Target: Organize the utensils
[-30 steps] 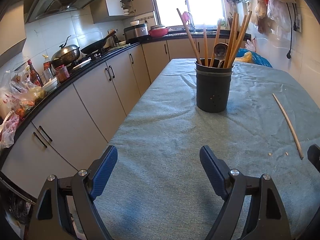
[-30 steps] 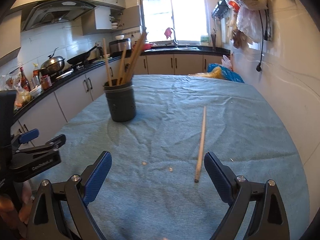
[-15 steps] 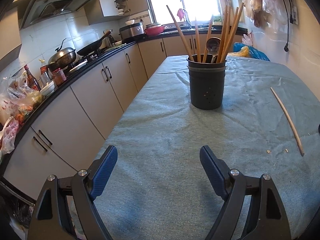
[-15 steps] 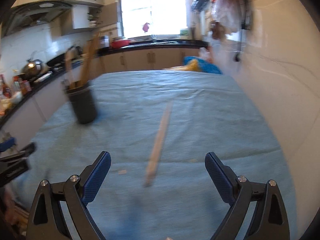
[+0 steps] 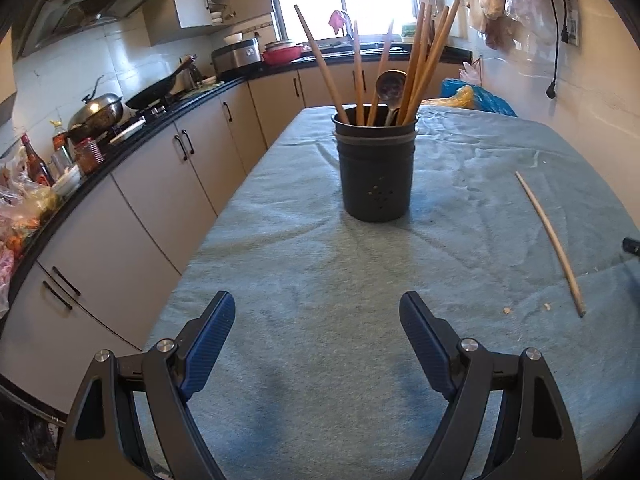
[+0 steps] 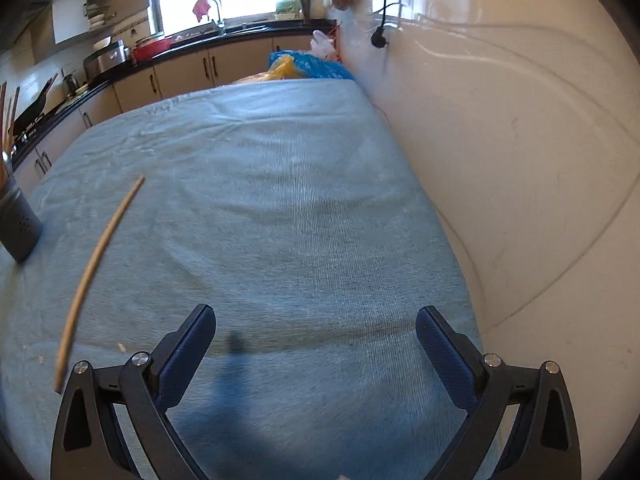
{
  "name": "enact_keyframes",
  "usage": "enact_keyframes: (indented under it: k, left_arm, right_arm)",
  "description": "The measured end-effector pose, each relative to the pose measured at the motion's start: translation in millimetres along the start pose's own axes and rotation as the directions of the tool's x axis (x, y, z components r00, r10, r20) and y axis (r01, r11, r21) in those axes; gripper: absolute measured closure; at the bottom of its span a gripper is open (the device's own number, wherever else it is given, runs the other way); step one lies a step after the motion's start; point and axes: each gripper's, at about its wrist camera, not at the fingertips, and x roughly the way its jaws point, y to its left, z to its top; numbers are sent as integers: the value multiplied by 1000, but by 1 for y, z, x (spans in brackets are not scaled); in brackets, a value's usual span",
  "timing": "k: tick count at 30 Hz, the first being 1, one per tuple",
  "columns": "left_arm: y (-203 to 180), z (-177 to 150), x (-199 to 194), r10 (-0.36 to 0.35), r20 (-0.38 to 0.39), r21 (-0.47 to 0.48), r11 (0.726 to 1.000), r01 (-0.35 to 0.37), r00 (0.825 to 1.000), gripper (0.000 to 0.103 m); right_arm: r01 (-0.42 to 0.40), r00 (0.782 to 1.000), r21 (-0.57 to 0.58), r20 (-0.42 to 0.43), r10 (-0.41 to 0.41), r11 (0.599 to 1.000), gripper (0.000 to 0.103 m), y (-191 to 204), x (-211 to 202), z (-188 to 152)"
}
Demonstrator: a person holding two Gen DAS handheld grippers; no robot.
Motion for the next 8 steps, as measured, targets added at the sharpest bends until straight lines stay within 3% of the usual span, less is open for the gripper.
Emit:
enact_keyframes:
  k: [5, 8]
  left_arm:
    - [5, 3, 8, -59, -26, -28, 998, 58, 998, 19]
    - [9, 3, 11, -46, -18, -39, 998, 46, 999, 19]
  right_arm:
    - [6, 999, 3, -45, -6, 1000, 0, -2, 12, -7]
    - [18, 999, 15, -43, -17, 1000, 0, -1, 11, -9]
